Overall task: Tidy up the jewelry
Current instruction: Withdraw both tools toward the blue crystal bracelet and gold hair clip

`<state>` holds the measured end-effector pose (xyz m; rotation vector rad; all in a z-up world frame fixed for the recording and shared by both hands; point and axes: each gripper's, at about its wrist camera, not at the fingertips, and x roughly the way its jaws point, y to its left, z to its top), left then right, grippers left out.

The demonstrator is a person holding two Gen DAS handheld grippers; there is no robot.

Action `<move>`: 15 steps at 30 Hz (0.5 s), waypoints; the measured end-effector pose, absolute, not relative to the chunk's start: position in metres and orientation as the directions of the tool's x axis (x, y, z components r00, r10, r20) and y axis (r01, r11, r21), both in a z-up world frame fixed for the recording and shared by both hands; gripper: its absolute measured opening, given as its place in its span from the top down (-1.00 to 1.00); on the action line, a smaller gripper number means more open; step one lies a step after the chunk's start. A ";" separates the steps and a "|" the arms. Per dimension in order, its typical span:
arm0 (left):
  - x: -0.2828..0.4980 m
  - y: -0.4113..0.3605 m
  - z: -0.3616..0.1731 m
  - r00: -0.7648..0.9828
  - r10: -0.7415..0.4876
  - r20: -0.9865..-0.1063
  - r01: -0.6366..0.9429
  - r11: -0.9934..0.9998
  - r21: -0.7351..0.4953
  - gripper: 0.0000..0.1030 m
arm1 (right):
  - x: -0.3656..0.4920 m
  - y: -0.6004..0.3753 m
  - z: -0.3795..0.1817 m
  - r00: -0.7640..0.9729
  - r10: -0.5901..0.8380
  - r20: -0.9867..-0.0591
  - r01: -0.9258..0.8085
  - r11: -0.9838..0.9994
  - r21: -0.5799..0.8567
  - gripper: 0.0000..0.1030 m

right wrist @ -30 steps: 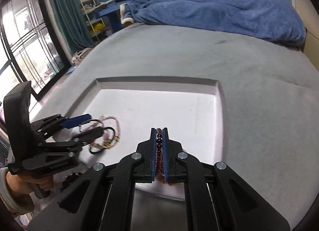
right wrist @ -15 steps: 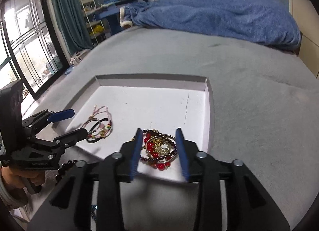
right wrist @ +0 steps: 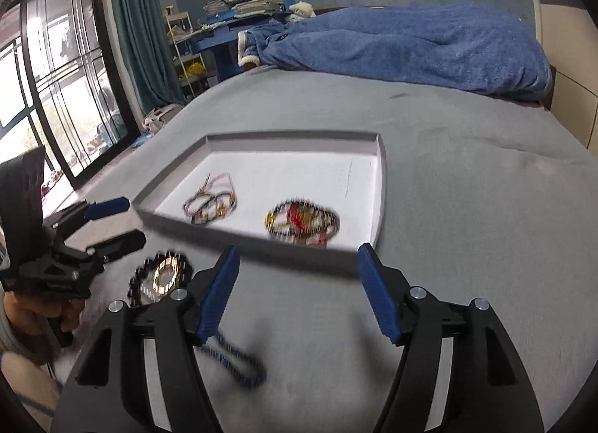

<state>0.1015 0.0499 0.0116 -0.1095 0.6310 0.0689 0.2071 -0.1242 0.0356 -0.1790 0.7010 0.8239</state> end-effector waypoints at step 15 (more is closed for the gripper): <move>0.070 0.044 0.000 0.826 0.016 -0.564 -0.101 0.988 -0.120 -0.84 | 0.170 -0.135 -0.002 0.406 0.591 -0.697 -0.754 0.647 0.110 -0.28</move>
